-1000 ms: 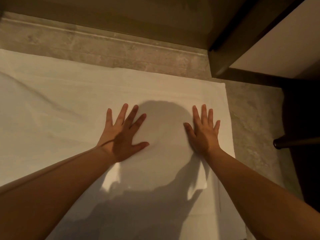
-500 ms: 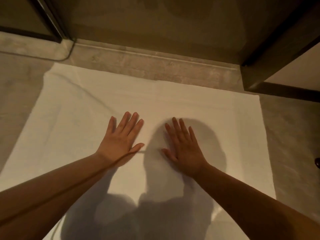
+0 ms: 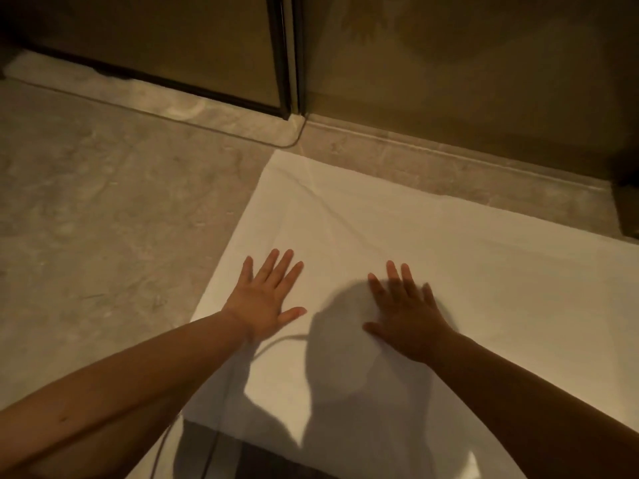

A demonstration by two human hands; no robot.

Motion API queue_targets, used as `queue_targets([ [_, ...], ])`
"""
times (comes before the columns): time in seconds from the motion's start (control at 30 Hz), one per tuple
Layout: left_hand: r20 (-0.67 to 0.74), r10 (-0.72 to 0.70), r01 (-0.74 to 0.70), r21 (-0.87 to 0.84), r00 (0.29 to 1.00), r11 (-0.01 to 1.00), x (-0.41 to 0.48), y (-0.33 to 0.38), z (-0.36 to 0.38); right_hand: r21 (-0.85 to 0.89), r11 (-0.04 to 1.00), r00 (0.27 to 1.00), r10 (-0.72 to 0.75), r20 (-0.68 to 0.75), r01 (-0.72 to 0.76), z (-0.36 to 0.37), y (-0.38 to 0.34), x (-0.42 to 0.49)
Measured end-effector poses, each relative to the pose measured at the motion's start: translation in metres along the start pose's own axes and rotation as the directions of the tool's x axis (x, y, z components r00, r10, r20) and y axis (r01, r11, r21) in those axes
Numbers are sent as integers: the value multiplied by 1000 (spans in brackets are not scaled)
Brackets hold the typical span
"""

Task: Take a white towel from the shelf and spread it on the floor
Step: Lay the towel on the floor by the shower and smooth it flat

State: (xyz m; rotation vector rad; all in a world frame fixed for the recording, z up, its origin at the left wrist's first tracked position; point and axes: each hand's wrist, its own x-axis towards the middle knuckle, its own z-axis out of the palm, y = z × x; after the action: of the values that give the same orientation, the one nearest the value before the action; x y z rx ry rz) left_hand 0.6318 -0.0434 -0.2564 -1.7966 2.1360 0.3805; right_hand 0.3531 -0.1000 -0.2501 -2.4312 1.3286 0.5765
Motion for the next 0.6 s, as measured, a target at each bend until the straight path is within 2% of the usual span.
queue_targets([
  [0.1, -56, -18, 13, -85, 998, 996, 18, -1, -10, 47, 997, 993, -57, -107, 62, -13, -11, 9],
  [0.2, -97, -123, 98, -226, 988, 969, 40, -5, -21, 139, 987, 981, -52, -188, 79, -32, -29, 33],
  [0.33, -150, -139, 103, -228, 979, 968, 57, -17, -18, 106, 990, 961, -65, -268, 97, -57, -39, 74],
  [0.43, -152, -132, 95, -231, 980, 968, 56, -25, -7, 107, 990, 969, -64, -237, 91, -61, -36, 101],
  [0.6, -215, -136, 81, -248, 967, 965, 56, -29, 0, 112, 993, 994, -17, -105, 28, -59, -28, 135],
])
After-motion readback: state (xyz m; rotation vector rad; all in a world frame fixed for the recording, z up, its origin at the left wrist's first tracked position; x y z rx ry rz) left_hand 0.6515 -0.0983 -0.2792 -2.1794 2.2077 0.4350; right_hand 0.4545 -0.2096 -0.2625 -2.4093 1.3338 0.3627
